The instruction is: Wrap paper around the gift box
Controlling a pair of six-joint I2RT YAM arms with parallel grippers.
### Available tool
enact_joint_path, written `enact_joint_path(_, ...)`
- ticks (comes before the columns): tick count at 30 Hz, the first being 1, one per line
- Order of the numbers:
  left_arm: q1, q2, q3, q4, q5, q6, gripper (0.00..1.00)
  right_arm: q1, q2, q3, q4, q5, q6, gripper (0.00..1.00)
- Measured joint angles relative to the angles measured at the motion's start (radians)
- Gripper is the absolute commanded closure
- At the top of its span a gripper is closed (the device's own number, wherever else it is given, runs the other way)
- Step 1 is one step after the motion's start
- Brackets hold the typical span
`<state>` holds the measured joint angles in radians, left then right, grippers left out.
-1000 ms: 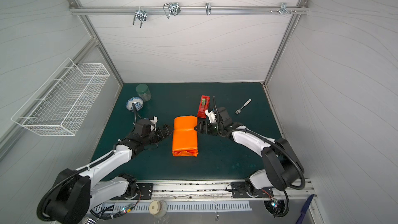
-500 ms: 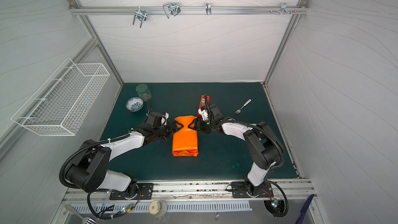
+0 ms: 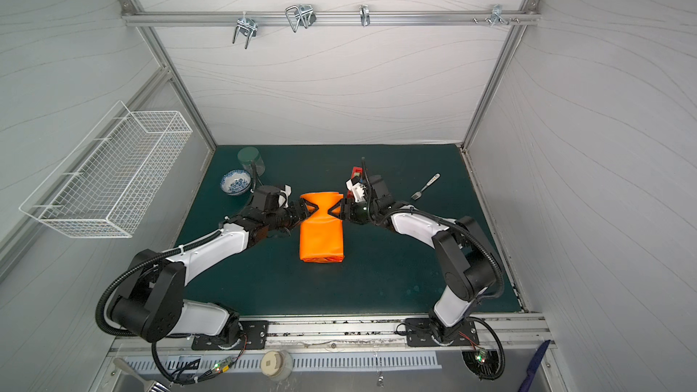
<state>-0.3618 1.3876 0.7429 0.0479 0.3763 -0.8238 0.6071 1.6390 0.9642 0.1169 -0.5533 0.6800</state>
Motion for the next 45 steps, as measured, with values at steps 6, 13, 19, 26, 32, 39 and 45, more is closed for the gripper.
enact_joint_path(6,0.007,-0.053,0.035,-0.015,-0.002,0.01,0.17,-0.007,-0.042,0.018,0.011,0.015,-0.027,0.33)
enact_joint_path(13,0.001,-0.116,0.032,-0.021,-0.004,0.025,0.2,0.011,-0.124,-0.007,0.061,0.06,-0.098,0.35)
enact_joint_path(19,-0.032,-0.138,-0.006,-0.018,-0.02,0.05,0.23,0.029,-0.168,-0.096,0.14,0.112,-0.153,0.36)
enact_joint_path(26,-0.065,-0.143,-0.039,-0.003,-0.019,0.068,0.23,0.035,-0.172,-0.179,0.16,0.15,-0.153,0.37)
enact_joint_path(32,-0.072,-0.161,-0.006,-0.06,-0.017,0.072,0.23,0.048,-0.232,-0.18,0.114,0.163,-0.111,0.37)
enact_joint_path(39,-0.098,-0.227,0.013,-0.146,0.007,0.04,0.22,0.06,-0.333,-0.167,0.008,0.173,-0.033,0.36)
enact_joint_path(45,-0.111,-0.254,0.012,-0.185,0.022,0.026,0.21,0.064,-0.344,-0.195,-0.027,0.167,0.022,0.36)
